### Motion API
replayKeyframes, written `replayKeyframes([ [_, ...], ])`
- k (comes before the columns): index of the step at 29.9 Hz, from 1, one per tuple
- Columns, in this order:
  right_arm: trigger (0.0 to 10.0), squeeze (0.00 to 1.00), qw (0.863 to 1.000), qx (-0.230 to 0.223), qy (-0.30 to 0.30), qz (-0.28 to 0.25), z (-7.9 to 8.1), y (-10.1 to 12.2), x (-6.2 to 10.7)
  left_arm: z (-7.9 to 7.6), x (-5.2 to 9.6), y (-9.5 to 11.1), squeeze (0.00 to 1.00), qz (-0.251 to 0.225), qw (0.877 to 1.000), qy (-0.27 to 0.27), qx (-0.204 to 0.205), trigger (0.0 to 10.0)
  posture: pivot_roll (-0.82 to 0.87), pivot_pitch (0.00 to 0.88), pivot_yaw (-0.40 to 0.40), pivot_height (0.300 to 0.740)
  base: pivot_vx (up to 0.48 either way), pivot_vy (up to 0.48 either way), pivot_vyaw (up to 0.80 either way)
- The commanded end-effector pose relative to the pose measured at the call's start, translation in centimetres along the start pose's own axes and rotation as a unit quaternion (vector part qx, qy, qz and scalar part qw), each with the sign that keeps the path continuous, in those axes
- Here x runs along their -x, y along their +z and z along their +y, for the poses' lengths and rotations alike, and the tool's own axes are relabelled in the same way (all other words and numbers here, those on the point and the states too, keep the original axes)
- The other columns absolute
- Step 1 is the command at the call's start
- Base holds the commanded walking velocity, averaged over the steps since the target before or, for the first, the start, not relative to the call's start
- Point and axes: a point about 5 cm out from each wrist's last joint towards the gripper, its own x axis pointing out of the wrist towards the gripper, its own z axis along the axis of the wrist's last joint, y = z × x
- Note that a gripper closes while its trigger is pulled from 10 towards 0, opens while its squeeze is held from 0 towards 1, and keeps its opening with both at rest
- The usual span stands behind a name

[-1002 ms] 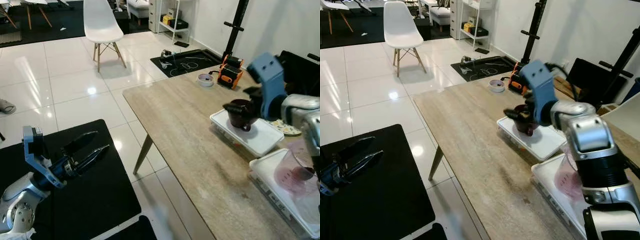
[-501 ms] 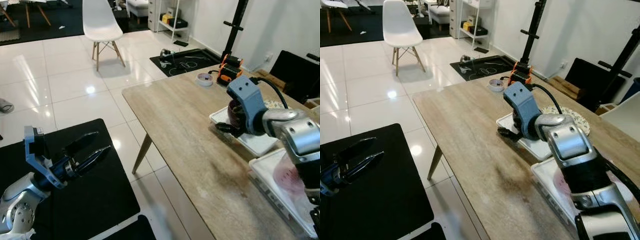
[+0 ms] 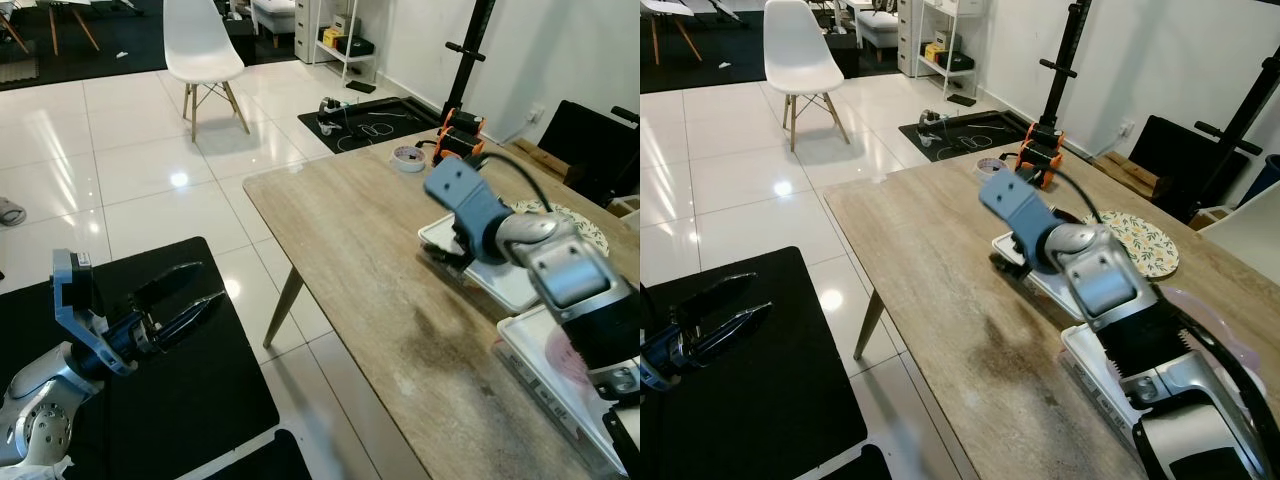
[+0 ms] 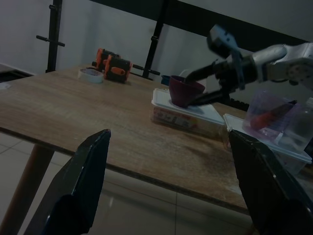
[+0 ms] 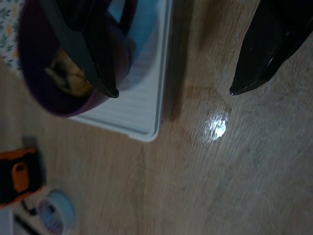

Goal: Restocking fridge

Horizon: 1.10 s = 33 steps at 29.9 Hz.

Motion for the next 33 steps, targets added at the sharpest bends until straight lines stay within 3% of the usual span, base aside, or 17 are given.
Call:
replayKeyframes([
  [1,10.0,0.00,1.000,0.012,-0.022,0.001,-0.7,0.4,-0.3,-0.4,-0.6,-0.2,0.00,-0.002,1.000,-0.011,0.000,10.0,-0.06,0.000,-0.094,0.740,0.000,0.000,0.00],
  [12,10.0,0.00,0.999,0.012,-0.051,-0.014,-1.6,1.7,-1.4,-0.7,-1.0,0.0,0.00,0.018,1.000,-0.019,-0.014,10.0,-0.05,0.000,-0.094,0.740,0.000,0.000,0.00],
  [23,10.0,0.00,0.996,0.022,-0.068,0.049,-2.4,-0.2,-2.2,-1.0,-1.1,0.7,0.00,0.040,0.998,-0.019,-0.041,10.0,-0.04,0.000,-0.098,0.740,0.000,0.000,0.00],
  [29,10.0,0.00,0.996,0.022,-0.069,0.056,-2.5,-0.5,-2.3,-1.1,-1.2,0.8,0.00,0.043,0.998,-0.021,-0.044,10.0,-0.04,0.000,-0.098,0.740,0.000,0.000,0.00],
  [31,7.1,0.00,0.996,0.023,-0.068,0.059,-2.6,-0.6,-2.3,-1.1,-1.2,0.8,0.00,0.044,0.998,-0.021,-0.046,10.0,-0.03,0.000,-0.098,0.740,0.000,0.000,0.00],
  [32,3.1,0.00,0.995,0.027,-0.070,0.061,-2.7,-0.8,-2.3,-1.2,-1.2,0.9,0.00,0.044,0.998,-0.021,-0.046,10.0,-0.03,0.000,-0.098,0.740,0.000,0.000,0.00],
  [33,1.5,0.00,0.995,0.031,-0.072,0.064,-2.8,-0.9,-2.3,-1.2,-1.3,0.9,0.00,0.044,0.998,-0.022,-0.047,10.0,-0.04,0.000,-0.098,0.740,0.000,0.000,0.00],
])
